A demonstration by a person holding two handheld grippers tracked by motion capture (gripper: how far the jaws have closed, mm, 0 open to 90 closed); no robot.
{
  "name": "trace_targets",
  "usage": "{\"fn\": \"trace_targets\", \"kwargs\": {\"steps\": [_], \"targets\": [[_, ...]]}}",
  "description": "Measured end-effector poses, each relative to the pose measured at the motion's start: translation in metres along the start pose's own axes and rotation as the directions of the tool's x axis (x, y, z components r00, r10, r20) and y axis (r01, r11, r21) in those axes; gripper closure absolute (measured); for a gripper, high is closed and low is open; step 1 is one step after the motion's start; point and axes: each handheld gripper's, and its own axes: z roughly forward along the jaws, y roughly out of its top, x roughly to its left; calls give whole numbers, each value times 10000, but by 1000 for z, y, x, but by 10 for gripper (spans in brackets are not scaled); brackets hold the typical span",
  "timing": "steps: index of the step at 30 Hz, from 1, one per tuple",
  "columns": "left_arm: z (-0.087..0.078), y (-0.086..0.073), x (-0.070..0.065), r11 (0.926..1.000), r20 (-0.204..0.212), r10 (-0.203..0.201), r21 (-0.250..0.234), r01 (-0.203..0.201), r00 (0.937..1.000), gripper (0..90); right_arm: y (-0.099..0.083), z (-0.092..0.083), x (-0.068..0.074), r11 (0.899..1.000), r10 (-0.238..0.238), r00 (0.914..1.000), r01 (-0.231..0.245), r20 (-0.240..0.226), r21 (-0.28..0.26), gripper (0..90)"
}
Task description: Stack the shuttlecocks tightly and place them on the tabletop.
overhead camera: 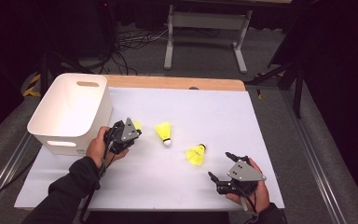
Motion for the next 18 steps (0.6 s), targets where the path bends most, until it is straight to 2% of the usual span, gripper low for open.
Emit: {"fn": "trace_targets", "kwargs": {"steps": [4,11,18], "targets": [[7,4,-3,9998,165,208,17,-208,9996,828,0,1,1,10000,-47,9997,49,-227,82,151],[13,10,-10,9988,313,486,82,-489,9983,820,0,3,2,9998,-143,9994,148,-305,132,151],[18,14,-16,9982,394,584,113,-589,9975,838,0,3,3,9996,-205,9991,212,-374,177,151]]}}
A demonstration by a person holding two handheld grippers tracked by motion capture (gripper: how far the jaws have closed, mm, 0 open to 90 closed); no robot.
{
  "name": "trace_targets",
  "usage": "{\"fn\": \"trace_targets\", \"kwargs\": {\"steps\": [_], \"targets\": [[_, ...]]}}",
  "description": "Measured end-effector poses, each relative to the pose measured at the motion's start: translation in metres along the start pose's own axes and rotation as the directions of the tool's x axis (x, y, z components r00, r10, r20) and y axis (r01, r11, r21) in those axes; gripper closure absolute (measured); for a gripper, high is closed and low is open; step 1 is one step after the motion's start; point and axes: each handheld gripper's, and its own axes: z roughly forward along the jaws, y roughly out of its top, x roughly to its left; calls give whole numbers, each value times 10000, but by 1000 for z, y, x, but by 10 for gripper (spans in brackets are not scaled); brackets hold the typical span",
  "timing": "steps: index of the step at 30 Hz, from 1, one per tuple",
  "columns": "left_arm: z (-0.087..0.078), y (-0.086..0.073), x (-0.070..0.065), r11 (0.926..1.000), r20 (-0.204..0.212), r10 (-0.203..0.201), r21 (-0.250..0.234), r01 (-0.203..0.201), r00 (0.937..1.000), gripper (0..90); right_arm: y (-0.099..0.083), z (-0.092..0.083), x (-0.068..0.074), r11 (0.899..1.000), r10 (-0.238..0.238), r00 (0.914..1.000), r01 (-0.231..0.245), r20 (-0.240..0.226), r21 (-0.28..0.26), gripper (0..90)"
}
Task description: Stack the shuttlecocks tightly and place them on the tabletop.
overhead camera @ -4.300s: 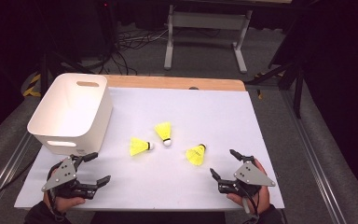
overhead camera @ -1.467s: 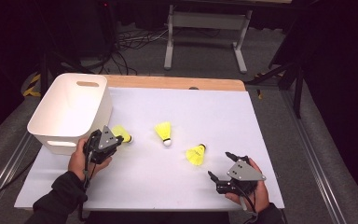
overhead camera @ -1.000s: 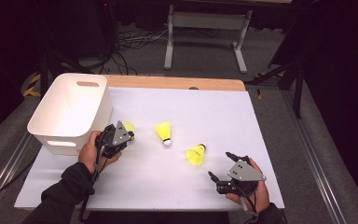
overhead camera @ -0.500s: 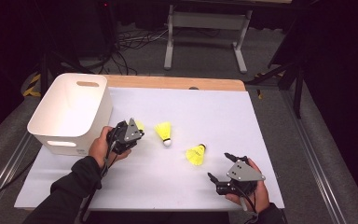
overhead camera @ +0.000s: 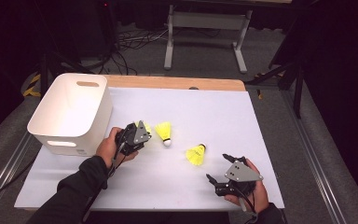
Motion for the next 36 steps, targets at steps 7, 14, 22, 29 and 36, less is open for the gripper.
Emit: {"fn": "trace_targets", "kwargs": {"steps": [7,14,22,29,36], "targets": [[5,4,-3,10000,99,55,-3,-55,9999,835,0,0,1,10000,-45,10000,45,-62,19,151],[6,6,-8,10000,152,5,-35,-4,9999,816,0,0,1,10000,-76,9999,76,-79,41,150],[13,5,-14,10000,261,-65,-54,67,9996,834,0,0,2,9999,-138,9998,139,-134,96,148],[11,6,-7,10000,-25,39,-16,-39,10000,827,0,2,2,9997,-150,9997,154,-184,177,148],[12,9,8,9986,130,-496,-201,499,9987,804,0,3,3,9994,-225,9994,232,-272,257,148]]}}
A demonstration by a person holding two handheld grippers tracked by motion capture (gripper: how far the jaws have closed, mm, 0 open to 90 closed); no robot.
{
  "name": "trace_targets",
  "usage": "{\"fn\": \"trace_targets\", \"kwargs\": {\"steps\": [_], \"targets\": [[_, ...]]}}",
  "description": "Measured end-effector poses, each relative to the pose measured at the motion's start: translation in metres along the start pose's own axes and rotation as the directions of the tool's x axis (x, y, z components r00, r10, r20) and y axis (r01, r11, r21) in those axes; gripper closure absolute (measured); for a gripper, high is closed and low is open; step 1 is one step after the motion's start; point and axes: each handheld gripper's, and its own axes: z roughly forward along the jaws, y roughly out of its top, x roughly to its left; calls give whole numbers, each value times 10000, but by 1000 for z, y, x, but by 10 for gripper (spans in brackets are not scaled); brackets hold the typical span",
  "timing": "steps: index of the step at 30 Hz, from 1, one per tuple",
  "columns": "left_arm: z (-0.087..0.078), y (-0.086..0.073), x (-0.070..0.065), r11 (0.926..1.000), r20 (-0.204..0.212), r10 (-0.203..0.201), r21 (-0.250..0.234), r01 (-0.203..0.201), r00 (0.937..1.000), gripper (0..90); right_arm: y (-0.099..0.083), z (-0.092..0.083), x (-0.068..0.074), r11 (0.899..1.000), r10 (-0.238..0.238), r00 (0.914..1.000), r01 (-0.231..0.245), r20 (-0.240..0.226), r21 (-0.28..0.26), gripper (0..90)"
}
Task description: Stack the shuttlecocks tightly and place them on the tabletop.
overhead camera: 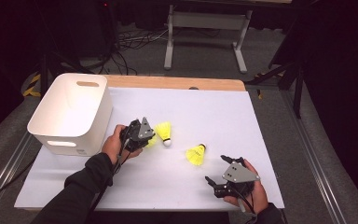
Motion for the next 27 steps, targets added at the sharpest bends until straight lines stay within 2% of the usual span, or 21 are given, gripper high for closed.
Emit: {"fn": "trace_targets", "kwargs": {"steps": [19,21,22,27], "targets": [[5,13,5,9999,-84,57,136,-55,9999,780,-1,1,0,9999,-40,9999,42,-109,104,148],[5,14,5,9999,-63,-54,158,55,10000,771,-1,1,0,9999,-47,9999,48,-115,112,148],[5,15,5,10000,-1,-46,-9,46,10000,763,-1,1,1,9999,-45,9999,46,-121,98,147],[-2,18,3,9999,-20,59,-98,-59,10000,755,-1,1,1,9999,-35,9999,36,-126,96,147]]}}
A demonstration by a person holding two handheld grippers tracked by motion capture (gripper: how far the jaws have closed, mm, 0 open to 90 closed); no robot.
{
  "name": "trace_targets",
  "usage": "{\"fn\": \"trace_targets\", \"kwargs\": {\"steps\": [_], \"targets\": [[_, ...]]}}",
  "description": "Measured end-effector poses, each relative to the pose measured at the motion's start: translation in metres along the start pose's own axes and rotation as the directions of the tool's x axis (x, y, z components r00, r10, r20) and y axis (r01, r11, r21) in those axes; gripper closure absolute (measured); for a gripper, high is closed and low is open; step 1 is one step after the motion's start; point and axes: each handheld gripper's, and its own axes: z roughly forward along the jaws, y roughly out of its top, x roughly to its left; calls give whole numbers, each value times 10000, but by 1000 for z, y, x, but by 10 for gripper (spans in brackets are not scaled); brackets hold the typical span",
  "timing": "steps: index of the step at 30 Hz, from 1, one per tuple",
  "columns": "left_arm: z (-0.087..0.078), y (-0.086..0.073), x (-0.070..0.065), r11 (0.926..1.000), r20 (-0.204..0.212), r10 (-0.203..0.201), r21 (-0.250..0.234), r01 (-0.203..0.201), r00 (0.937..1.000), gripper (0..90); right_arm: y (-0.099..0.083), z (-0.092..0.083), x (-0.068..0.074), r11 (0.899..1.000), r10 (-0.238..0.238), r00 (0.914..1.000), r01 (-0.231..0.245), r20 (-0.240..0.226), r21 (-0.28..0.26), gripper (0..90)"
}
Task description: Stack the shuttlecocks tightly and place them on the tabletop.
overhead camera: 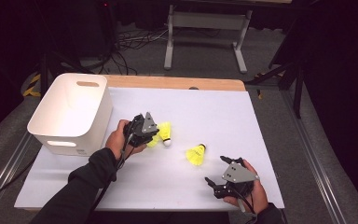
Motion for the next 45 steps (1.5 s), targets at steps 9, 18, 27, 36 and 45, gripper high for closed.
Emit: {"fn": "trace_targets", "kwargs": {"steps": [9,18,27,36,45], "targets": [[0,-4,0,9999,117,-50,95,49,9999,757,0,1,1,10000,-22,10000,22,-31,22,147],[-21,-11,7,9964,69,-429,-727,433,9991,755,-1,0,0,10000,20,10000,-20,-41,37,147],[-62,-43,-11,9960,389,336,-837,-303,9987,591,0,1,1,10000,50,10000,-49,-32,86,147],[-52,-62,-3,9993,438,91,365,-107,9990,549,1,1,2,9999,18,10000,-18,-62,116,148],[-28,-55,-1,9936,422,458,1012,-499,9981,756,1,1,1,10000,-10,10000,11,-76,96,148]]}}
